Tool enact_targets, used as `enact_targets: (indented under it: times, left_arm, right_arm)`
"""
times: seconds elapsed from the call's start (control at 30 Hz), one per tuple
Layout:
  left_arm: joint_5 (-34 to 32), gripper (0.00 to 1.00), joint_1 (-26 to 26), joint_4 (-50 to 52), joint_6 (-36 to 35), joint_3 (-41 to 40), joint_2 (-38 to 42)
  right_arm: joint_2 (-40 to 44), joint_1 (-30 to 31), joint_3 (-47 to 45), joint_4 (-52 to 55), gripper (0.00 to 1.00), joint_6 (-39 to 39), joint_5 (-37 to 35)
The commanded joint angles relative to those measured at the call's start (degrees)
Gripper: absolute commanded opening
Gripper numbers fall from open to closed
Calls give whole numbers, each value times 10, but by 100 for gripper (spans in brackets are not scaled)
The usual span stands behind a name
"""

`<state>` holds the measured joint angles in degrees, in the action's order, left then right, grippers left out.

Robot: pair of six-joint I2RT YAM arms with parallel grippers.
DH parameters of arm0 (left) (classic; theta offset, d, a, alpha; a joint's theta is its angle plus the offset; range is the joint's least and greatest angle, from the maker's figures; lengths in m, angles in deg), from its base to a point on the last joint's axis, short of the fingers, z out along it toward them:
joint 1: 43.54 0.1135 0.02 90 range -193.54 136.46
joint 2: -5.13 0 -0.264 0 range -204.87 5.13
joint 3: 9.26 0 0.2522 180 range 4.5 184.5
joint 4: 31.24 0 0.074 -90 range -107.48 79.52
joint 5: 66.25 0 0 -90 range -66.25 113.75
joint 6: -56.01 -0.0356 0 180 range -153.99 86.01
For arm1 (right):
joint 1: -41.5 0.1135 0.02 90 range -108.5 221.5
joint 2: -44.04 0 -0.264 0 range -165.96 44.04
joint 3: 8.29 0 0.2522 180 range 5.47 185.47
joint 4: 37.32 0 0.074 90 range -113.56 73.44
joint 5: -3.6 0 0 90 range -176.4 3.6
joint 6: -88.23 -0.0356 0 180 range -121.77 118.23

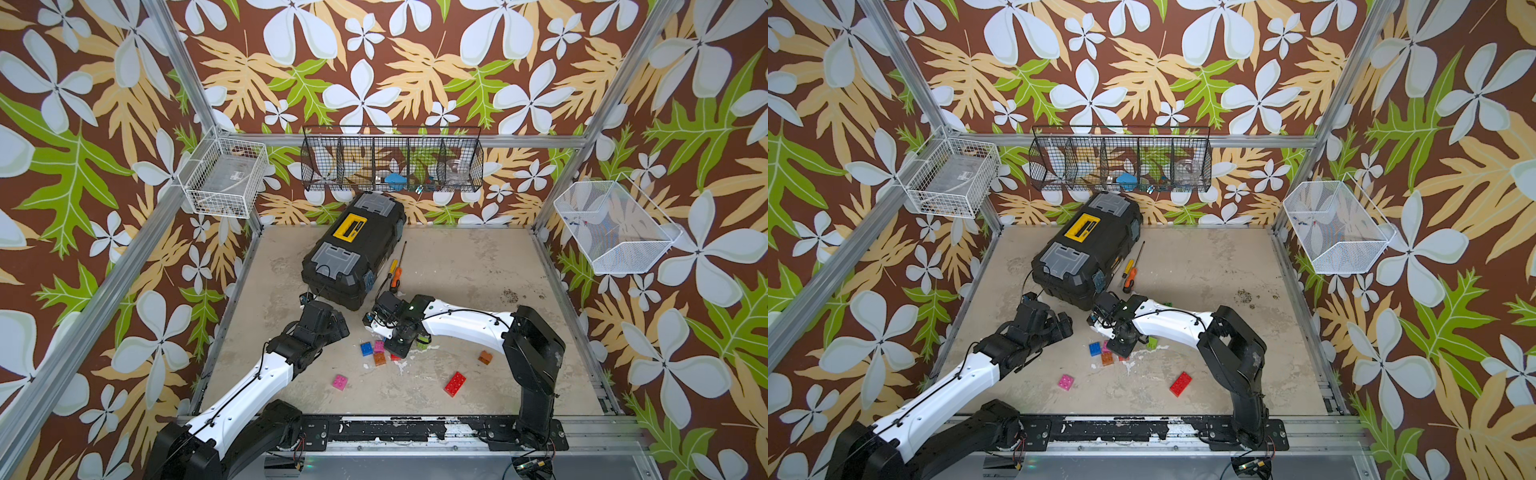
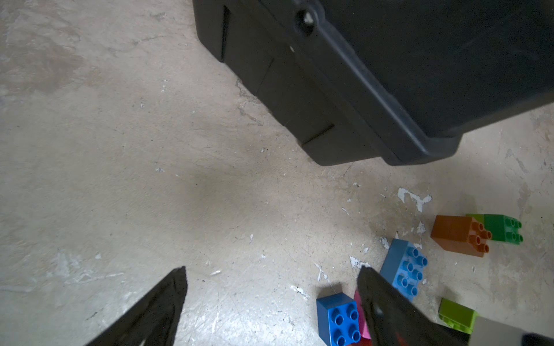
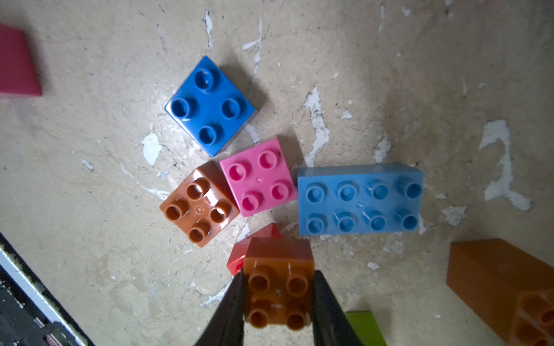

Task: Assemble the letter h with lego
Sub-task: Assemble the lego brick with the lego brick.

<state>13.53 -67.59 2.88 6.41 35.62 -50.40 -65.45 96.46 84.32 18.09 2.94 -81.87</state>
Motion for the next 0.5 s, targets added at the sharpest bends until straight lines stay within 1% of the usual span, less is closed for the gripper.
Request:
enact_targets:
  times: [0.0,0.33,0.47]
  left_arm:
    - [0,93,1,2,-2,-1,0]
    - [7,93,1,-1,-12,0,7]
    - [-1,93,1,1,-10,-1,13]
  right_arm:
    - [-5,-1,0,36,31,6,2]
    - [17,-2,-13,41,31,15,12]
    - [18,-3,-4,48,30,-6,8]
